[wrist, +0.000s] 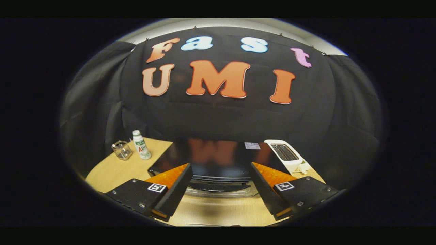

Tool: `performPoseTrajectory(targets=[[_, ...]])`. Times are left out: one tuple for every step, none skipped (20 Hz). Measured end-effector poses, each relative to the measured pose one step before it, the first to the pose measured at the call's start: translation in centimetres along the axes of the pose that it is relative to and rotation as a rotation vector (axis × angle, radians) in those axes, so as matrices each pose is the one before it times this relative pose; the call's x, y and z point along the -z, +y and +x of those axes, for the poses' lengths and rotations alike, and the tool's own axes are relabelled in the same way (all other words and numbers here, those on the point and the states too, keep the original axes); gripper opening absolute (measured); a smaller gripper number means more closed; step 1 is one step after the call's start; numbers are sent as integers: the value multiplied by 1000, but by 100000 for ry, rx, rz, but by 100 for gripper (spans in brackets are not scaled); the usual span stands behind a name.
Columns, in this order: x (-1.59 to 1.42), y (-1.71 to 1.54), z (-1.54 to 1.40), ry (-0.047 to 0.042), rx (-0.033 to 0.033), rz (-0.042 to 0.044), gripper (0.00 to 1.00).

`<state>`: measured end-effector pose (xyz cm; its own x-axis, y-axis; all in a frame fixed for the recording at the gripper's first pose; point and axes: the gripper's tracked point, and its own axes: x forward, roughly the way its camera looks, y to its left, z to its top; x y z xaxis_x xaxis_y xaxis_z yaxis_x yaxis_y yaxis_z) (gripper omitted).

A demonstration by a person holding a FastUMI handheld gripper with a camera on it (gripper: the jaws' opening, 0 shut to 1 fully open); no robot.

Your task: Open the toaster oven, put the food inside, and close the toaster oven door.

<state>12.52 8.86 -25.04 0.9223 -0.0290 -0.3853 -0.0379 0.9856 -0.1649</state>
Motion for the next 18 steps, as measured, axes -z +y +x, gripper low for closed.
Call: performPoseTrajectory(targets=[[1157,-11,849,3206,429,-2217,100],[692,211,602,2436,-164,-699,100],[491,318,428,1596,-591,1419,100],[301,295,307,793,-772,2158,100],[195,104,265,287,83,1814,100],[270,95,100,548,101,1590,99],[83,28,33,-434,-114,2024,100],[269,24,61,1513,-186,1493,99],[52,-4,-83,575,-333,2968,99],[291,241,-33,1384,-1594,3704,99],[-101,150,-27,-1679,34,-536,99],[439,-37,-115,527,488,-3474,99],[-48,3,-282,-1122,88,-678,99],[193,-48,-166,174,149,1205,100],[21,28,-181,-844,-46,430,100],[232,-55,-251,-828,220,-455,100],[114,52,-420,-598,182,-210,100],[194,-19,-344,-498,157,137,100]])
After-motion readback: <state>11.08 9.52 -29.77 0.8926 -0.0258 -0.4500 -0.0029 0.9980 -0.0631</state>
